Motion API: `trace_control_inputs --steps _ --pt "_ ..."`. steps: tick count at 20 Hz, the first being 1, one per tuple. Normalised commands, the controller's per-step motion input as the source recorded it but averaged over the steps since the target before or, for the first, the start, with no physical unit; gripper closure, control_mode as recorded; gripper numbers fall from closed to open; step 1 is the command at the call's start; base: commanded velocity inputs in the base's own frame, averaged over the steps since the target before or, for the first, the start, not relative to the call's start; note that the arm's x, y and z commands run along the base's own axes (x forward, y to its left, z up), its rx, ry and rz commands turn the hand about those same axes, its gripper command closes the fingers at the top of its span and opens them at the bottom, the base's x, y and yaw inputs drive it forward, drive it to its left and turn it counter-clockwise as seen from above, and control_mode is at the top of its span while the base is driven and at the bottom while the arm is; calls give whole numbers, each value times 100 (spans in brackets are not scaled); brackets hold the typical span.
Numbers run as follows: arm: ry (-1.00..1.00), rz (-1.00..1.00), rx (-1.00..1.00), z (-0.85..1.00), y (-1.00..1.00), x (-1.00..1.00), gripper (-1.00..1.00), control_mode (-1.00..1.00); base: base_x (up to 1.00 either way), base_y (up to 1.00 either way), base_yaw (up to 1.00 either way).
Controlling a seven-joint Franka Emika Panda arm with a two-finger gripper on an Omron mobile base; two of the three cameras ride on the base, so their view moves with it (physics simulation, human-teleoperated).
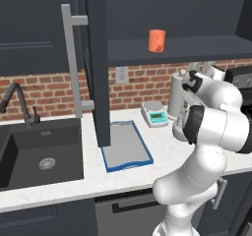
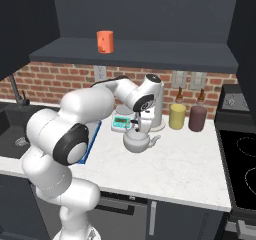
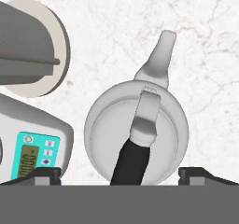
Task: Pick the kettle from the counter and place it on the tray. Then pick the mug from the cabinet and place it on the tray. Then close the cabinet doors.
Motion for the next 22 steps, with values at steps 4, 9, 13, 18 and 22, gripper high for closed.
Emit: trace_control_inputs --steps 4,9,13,18,22 --pt "0 -3 0 -8 0 6 -100 -100 0 0 0" --pt "0 -3 0 -9 0 10 -100 -100 0 0 0" --pt "0 -3 0 -8 0 1 -100 -100 0 0 0" --pt "0 -1 0 -13 0 -5 100 -100 0 0 0" --pt "0 -1 0 -13 0 -17 100 -100 0 0 0"
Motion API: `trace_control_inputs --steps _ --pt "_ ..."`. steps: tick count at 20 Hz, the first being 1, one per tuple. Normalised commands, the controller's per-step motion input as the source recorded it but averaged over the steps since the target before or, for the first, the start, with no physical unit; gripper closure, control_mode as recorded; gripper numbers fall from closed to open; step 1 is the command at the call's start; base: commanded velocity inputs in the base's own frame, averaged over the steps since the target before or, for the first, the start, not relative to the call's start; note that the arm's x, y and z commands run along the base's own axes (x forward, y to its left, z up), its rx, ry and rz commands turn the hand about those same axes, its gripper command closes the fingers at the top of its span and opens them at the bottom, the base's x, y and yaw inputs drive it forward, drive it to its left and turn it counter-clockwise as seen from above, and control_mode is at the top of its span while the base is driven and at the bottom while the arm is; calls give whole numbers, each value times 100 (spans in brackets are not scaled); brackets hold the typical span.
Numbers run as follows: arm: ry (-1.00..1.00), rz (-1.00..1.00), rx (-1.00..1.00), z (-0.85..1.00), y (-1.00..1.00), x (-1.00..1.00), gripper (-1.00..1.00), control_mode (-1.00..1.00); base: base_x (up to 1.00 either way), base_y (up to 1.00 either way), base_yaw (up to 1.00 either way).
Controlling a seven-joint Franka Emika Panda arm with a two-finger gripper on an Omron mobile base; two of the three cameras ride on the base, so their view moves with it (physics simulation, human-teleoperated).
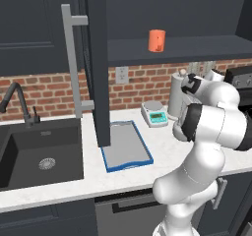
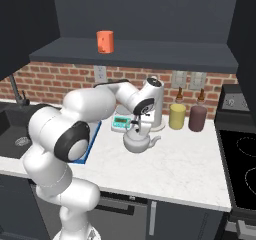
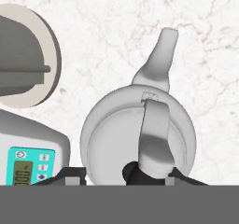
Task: Pick the kettle from the counter and place it on the tray. Then pick the mug from the cabinet and place it on the tray. Then close the cabinet doors.
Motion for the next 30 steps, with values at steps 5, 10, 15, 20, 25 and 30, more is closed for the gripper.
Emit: trace_control_inputs --steps 5,10,15,20,25,30 --pt "0 0 0 -10 0 -16 100 -100 0 0 0" --pt "0 0 0 1 0 -31 100 -100 0 0 0" --pt "0 0 0 26 2 -43 100 -100 0 0 0" --pt "0 0 0 43 8 -50 100 -100 0 0 0" --pt "0 0 0 38 28 -52 100 -100 0 0 0" --pt "0 -3 0 22 54 -42 100 -100 0 0 0"
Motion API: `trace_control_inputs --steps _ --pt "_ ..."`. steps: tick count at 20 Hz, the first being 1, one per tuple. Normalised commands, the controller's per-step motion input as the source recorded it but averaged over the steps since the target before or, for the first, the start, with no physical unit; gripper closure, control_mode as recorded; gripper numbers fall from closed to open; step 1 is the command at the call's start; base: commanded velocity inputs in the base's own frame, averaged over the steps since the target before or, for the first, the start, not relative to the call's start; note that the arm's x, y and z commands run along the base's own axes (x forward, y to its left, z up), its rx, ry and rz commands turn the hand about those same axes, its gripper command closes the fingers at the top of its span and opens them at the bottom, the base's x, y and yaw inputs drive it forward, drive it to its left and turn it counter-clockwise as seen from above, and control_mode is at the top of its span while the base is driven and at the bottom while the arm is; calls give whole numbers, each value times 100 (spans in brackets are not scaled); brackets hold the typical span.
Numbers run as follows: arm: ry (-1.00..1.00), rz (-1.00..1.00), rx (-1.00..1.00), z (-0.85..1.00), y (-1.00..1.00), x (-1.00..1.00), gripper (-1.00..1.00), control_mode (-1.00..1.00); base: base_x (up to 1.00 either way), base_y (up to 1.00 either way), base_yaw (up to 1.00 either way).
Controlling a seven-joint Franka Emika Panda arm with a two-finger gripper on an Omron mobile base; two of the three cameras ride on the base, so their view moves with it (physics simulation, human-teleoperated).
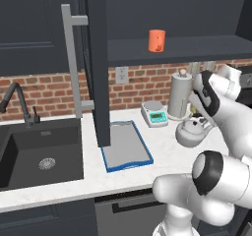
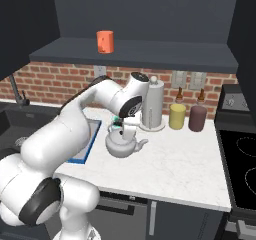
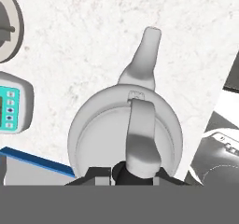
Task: Pick the kettle from the counter and place it on the tray. Then pick the mug from the cabinet and place it on the tray. Then close the cabinet doors.
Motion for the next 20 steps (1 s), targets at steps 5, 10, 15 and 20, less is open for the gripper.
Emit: trace_control_inputs --steps 5,10,15,20 --pt "-2 -4 0 21 55 -37 100 -100 0 0 0" --pt "-3 -7 0 10 62 -24 100 -100 0 0 0" --pt "-1 -11 0 9 63 -2 100 -100 0 0 0" --pt "0 -13 0 11 62 24 100 -100 0 0 0"
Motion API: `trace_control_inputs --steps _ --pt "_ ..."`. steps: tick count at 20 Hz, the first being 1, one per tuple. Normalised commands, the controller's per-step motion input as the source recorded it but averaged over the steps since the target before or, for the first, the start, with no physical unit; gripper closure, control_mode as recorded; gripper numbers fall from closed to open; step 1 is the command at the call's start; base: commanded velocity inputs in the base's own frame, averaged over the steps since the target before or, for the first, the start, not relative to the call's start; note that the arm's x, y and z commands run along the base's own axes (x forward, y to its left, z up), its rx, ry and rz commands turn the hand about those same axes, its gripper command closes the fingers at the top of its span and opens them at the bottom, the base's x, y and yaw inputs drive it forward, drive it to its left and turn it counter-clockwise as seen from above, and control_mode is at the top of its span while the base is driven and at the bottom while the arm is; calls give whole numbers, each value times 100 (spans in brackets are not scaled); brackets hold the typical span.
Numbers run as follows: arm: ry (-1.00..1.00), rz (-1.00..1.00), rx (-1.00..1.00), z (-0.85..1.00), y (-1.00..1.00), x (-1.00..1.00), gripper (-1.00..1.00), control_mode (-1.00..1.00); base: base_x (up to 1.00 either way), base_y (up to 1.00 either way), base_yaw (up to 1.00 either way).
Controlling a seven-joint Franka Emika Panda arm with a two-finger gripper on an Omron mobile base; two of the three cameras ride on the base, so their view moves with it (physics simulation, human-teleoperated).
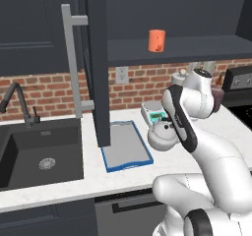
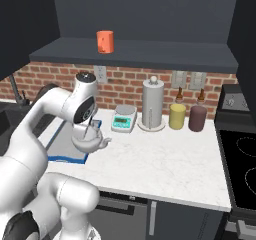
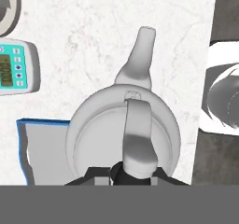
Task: Pick the kettle from the counter and place it on the tray. Then pick the mug from the cabinet and place it on the tray. Then close the cabinet doors.
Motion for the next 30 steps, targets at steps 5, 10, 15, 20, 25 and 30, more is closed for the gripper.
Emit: trace_control_inputs --steps 5,10,15,20,25,30 --pt "0 -12 -1 8 68 27 100 -100 0 0 0" --pt "0 -9 -2 0 57 40 100 -100 0 0 0" --pt "4 0 0 0 31 47 100 -100 0 0 0" --pt "1 0 0 0 20 48 100 -100 0 0 0" --pt "0 0 -6 -7 20 38 100 -100 0 0 0" --pt "0 0 -7 -14 21 25 100 -100 0 0 0"
